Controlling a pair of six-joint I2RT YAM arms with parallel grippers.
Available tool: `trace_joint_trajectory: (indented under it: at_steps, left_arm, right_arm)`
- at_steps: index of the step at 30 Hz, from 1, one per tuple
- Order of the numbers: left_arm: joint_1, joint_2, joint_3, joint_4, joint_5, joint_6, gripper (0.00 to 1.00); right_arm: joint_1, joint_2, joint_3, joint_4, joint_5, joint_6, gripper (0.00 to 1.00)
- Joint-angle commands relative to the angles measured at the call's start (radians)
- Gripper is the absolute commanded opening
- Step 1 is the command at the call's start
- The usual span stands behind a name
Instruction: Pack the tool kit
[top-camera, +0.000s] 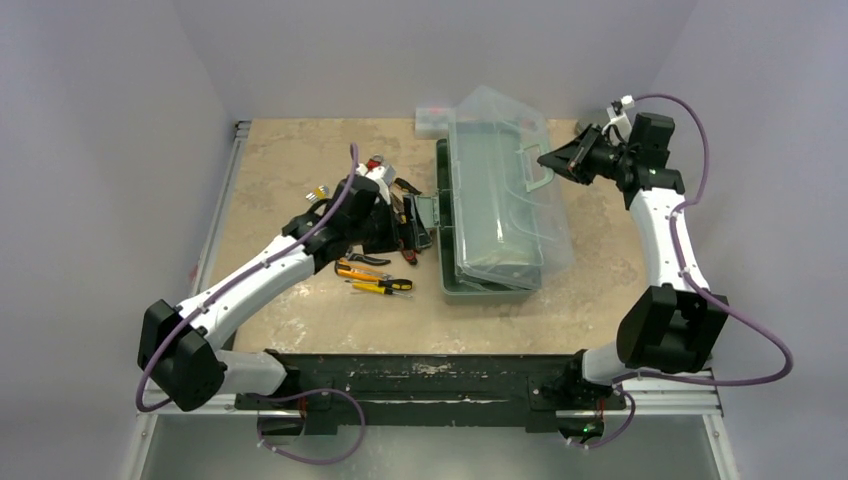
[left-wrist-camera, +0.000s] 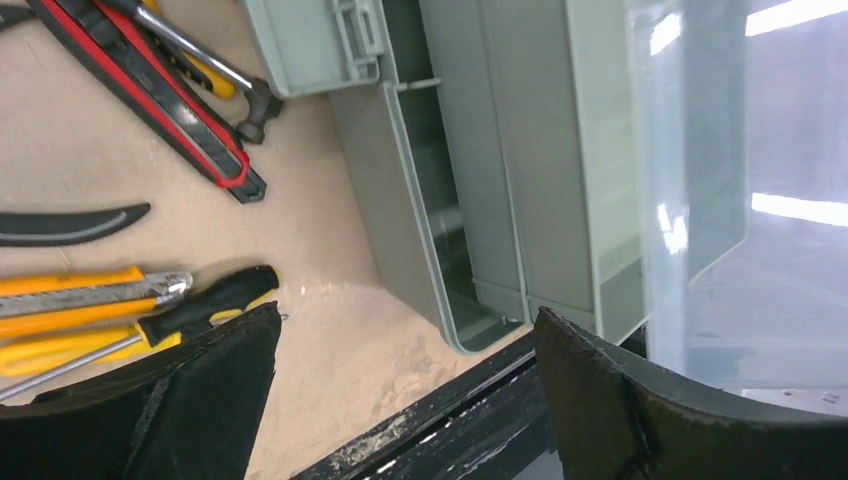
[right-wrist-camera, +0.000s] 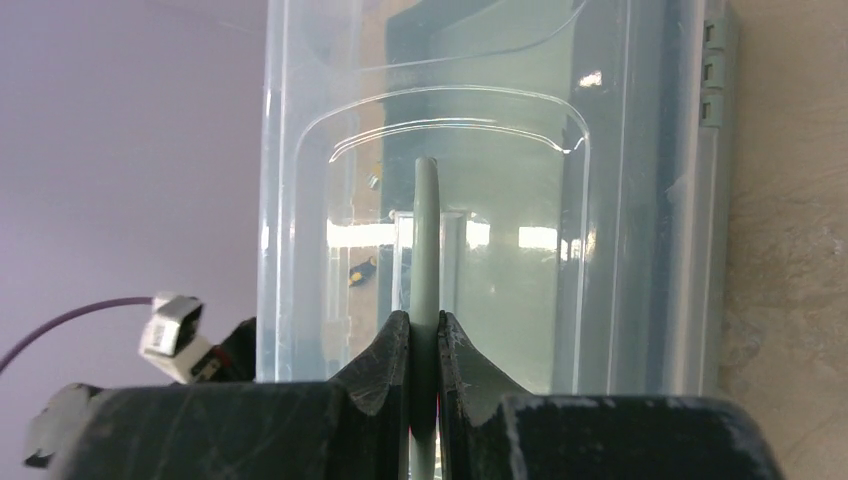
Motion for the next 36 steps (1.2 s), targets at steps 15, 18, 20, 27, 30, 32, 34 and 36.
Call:
trace_joint_trajectory:
  at_steps: [15, 18, 20, 27, 30, 32, 34, 36]
  left_arm:
    - [-0.146, 0.28, 0.104, 0.044, -0.205, -0.041, 0.86]
    - [-0.147, 0.326, 0.112, 0.05, -0.214, -0.054, 0.8]
    - [-0.146, 0.346, 0.11, 0.058, -0.232, -0.062, 0.74]
    - [-0.139, 0.374, 0.06, 0.119, -0.268, -0.09, 0.5]
    - [-0.135, 0.377, 0.046, 0.132, -0.27, -0.097, 0.22]
    - [-0.134, 0.372, 0.035, 0.139, -0.274, -0.107, 0.0]
    - [-0.133, 0.363, 0.027, 0.14, -0.285, -0.117, 0.0]
    - [-0.132, 0.348, 0.014, 0.143, -0.3, -0.122, 0.0]
  right_arm:
    - [-0.084, -0.003, -0.049, 0.215, -0.141, 0.026, 0.0]
    - [-0.097, 0.0, -0.04, 0.212, -0.152, 0.024, 0.0]
    - [-0.106, -0.001, -0.039, 0.211, -0.156, 0.025, 0.0]
    - [-0.179, -0.001, -0.037, 0.207, -0.177, 0.024, 0.0]
    - [-0.23, -0.002, -0.055, 0.22, -0.186, 0.03, 0.0]
    - [-0.264, -0.002, -0.074, 0.23, -0.189, 0.031, 0.0]
    - [-0.292, 0.004, -0.094, 0.234, -0.187, 0.024, 0.0]
    - [-0.319, 0.013, -0.115, 0.232, -0.186, 0.011, 0.0]
